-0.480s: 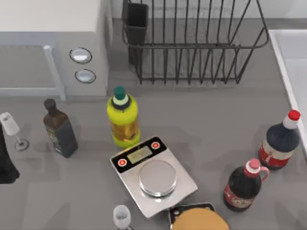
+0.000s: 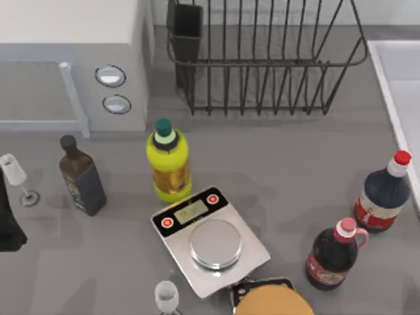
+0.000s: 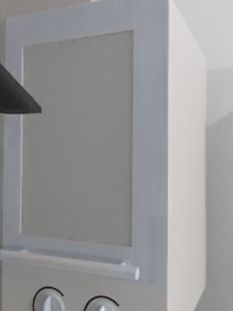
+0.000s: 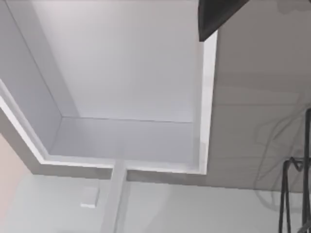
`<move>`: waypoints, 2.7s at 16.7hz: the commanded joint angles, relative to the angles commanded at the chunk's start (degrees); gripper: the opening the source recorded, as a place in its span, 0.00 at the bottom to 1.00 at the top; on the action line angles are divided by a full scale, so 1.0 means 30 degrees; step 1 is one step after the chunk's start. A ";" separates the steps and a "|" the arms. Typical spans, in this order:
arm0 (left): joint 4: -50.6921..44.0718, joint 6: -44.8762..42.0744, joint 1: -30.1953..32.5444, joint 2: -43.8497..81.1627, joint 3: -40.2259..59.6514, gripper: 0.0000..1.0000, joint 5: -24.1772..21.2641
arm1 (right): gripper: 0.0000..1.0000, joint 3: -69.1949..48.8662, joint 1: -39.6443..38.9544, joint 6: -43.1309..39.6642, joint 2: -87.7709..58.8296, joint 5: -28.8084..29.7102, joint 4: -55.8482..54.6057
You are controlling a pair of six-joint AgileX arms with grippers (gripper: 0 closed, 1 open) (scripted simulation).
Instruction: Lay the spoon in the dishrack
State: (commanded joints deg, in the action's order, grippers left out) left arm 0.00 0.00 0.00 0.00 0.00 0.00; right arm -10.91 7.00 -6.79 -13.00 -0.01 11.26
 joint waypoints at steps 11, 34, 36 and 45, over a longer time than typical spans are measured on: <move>0.0000 0.0000 0.0000 0.0000 0.0000 1.00 0.0000 | 1.00 -1.1024 0.7475 -0.7098 -1.9639 -0.0146 1.3088; 0.0000 0.0000 0.0000 0.0000 0.0000 1.00 0.0000 | 1.00 -1.0038 0.9432 -0.8900 -2.7690 -0.0101 0.7807; 0.0000 0.0000 0.0000 0.0000 0.0000 1.00 0.0000 | 1.00 -0.9867 0.9432 -0.8897 -2.7849 -0.0100 0.7522; 0.0000 0.0000 0.0000 0.0000 0.0000 1.00 0.0000 | 0.55 -0.9867 0.9432 -0.8897 -2.7849 -0.0100 0.7522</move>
State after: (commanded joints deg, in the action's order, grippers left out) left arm 0.00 0.00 0.00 0.00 0.00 0.00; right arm -40.51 35.29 -33.48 -96.55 -0.32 33.83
